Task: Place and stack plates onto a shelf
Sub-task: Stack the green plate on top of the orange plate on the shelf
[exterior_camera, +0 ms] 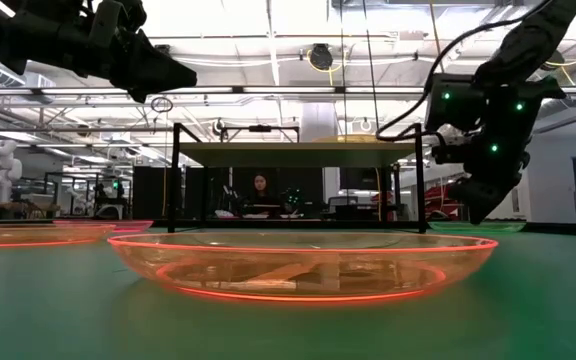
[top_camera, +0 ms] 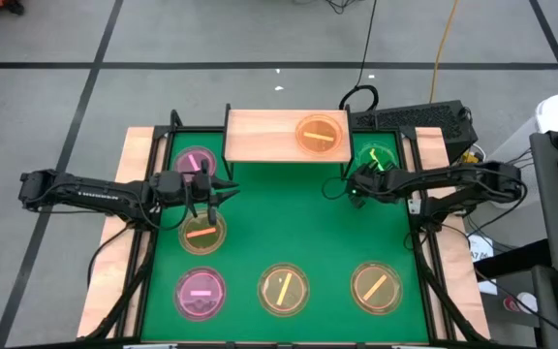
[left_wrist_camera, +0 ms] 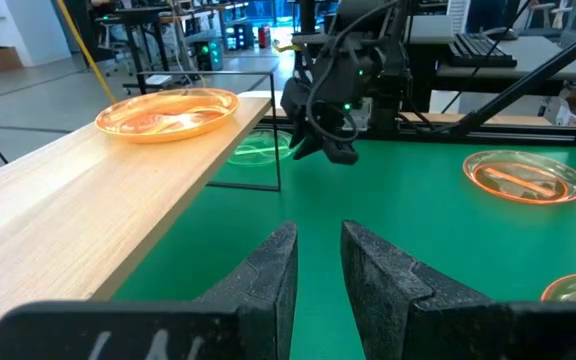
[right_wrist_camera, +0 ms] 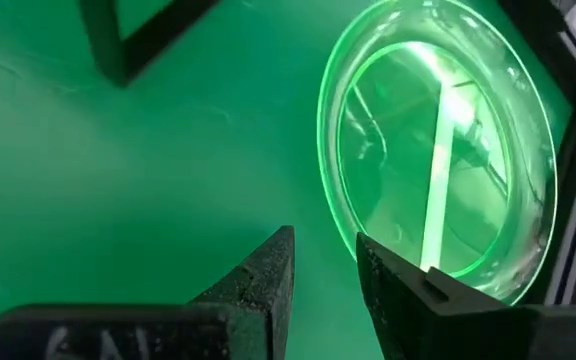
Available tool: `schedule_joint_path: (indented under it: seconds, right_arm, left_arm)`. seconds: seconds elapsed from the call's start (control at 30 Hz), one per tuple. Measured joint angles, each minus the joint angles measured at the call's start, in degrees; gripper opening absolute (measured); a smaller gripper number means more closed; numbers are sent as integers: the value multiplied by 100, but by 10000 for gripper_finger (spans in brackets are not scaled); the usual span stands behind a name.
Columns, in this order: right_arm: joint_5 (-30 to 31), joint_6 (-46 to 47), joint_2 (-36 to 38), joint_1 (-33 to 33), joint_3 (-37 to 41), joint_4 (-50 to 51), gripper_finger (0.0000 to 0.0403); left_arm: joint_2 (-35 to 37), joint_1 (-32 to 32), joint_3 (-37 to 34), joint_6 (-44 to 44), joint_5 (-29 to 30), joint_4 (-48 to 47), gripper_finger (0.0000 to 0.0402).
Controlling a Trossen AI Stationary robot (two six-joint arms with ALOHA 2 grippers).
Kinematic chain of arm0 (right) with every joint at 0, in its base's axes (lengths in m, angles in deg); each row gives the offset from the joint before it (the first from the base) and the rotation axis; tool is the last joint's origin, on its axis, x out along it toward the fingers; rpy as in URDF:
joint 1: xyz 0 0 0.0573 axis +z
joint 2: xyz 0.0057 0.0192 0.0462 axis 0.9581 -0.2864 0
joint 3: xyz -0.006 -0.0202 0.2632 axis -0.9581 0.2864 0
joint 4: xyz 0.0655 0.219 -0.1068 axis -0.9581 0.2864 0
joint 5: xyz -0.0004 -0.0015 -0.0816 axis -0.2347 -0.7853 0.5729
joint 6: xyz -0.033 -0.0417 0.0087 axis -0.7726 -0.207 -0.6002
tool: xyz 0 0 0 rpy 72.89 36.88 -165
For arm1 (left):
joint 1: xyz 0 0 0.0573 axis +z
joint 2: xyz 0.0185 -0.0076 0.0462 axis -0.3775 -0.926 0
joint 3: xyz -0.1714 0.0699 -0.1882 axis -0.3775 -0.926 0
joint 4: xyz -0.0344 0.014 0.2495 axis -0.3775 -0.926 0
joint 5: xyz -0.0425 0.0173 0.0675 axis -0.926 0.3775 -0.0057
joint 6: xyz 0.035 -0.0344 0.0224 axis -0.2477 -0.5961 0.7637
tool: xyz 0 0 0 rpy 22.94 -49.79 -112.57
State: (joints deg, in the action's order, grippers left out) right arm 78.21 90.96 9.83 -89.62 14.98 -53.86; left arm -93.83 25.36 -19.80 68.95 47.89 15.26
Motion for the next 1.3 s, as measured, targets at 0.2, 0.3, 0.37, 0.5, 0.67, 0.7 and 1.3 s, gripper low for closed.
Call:
schedule_joint_path:
  seconds: [0.2,0.3,0.37,0.5,0.67,0.7,1.3]
  right_arm:
    - [54,-95,-100,-113,289,-491,93]
    - [71,-125,-79,-206,448,-727,93]
    - [98,-125,-65,-273,531,-812,93]
    - [100,-127,-67,-368,621,-905,93]
    - [80,-260,-74,-388,626,-950,68]
    - [63,-303,-74,-388,627,-973,56]
    - [-115,-335,841,-301,649,-1255,0]
  left_arm:
    - [0,0,0,-4,0,-2,88]
    - [0,0,0,-8,-1,-2,88]
    - [0,0,0,-11,0,-3,88]
    - [0,0,2,-15,0,-4,88]
    - [0,0,2,-17,0,-4,88]
    - [0,0,2,-19,0,-4,88]
    - [0,0,2,-17,0,-4,88]
